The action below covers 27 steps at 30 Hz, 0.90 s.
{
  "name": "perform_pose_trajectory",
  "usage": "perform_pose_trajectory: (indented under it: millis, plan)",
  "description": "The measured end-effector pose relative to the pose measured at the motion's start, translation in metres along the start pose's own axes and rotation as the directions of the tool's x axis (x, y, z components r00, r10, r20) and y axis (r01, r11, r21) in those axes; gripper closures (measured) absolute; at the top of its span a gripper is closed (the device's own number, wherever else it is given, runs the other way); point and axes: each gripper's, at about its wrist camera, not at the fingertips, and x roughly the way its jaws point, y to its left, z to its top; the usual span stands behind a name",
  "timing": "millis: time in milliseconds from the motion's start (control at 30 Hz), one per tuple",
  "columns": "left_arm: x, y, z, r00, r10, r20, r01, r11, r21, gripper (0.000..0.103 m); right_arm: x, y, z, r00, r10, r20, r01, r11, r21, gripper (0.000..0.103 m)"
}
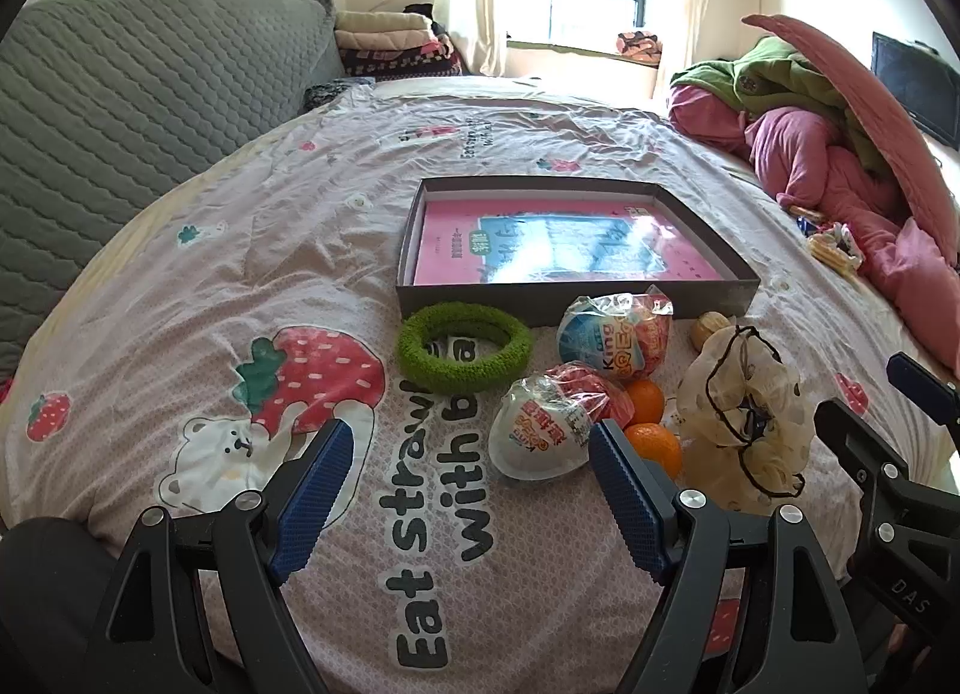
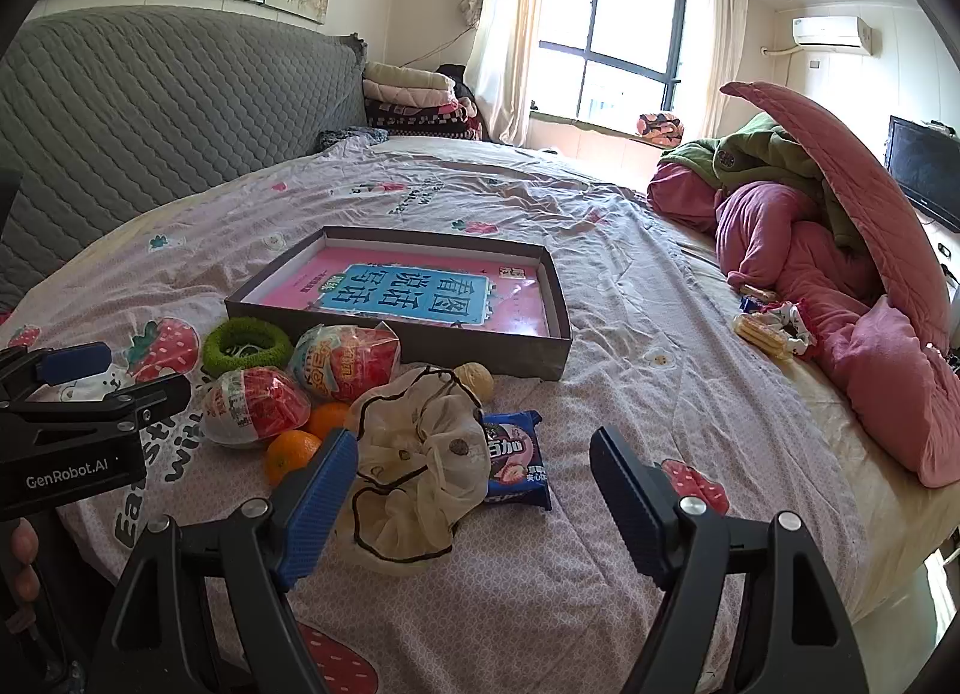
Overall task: Organize objects
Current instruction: 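Move the right tool toward the cream mesh cloth bag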
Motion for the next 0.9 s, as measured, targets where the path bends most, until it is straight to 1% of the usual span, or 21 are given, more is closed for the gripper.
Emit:
perform_pose_trajectory:
  millis: [900]
  plan:
    - [0.0,-0.0018,0.0007,1.0,-0.012,0.003,0.012,1.0,0.006,0.021,0.0005,-0.002,-0.0021,1.0,0.002,0.003,-0.002,1.0,0.002,0.024]
